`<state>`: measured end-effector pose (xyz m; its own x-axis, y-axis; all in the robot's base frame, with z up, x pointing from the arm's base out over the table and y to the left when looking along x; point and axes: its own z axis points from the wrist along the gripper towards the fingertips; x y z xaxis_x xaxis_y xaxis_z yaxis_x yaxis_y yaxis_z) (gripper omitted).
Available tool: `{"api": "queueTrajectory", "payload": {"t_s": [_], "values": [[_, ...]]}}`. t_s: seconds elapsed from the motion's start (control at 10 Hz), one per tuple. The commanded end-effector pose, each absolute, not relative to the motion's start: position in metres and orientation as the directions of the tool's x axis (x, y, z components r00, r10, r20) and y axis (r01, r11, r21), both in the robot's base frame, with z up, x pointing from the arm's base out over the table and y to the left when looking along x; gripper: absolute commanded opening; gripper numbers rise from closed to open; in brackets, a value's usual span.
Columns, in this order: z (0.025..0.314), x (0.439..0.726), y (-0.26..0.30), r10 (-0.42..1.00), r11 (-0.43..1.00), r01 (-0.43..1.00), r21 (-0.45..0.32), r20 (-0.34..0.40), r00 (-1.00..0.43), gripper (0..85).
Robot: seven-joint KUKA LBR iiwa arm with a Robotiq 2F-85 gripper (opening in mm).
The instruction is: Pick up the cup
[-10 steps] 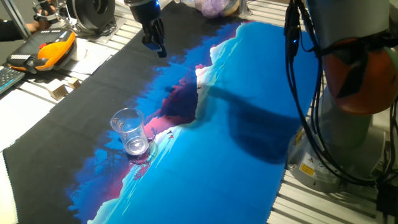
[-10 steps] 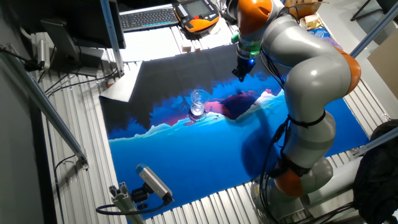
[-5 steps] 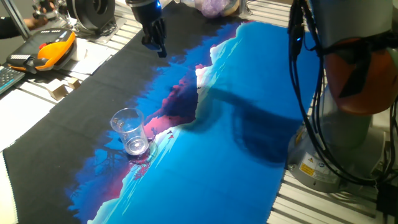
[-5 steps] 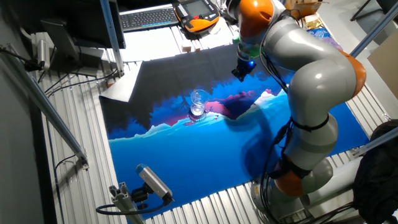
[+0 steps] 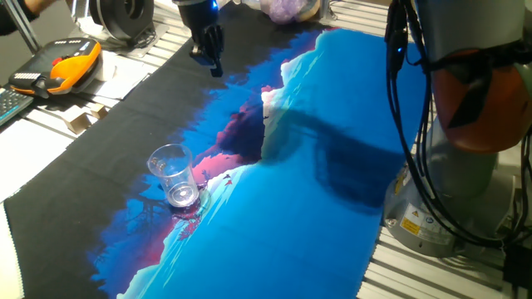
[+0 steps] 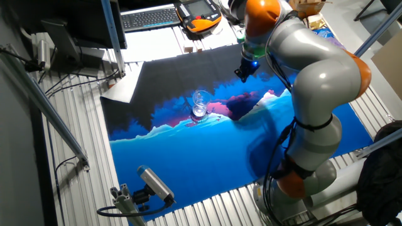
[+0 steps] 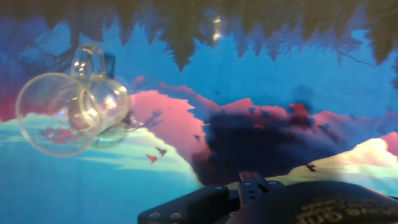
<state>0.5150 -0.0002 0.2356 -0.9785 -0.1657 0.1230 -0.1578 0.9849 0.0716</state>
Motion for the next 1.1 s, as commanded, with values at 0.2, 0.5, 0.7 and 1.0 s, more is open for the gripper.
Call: {"api": "queueTrajectory", "payload": {"t_s": [0.2,0.5,0.7,1.0], "values": [[0.236,0.515,0.001,-0.115,0.993,-0.110,0.046,0.108,-0.987,0.0],[0.236,0.515,0.001,-0.073,0.995,-0.059,0.080,0.181,-0.981,0.0],[0.239,0.519,0.016,-0.044,0.996,-0.029,0.086,0.177,-0.983,17.0],[0.239,0.530,0.058,-0.056,0.997,-0.043,0.070,0.201,-0.978,51.0]]}}
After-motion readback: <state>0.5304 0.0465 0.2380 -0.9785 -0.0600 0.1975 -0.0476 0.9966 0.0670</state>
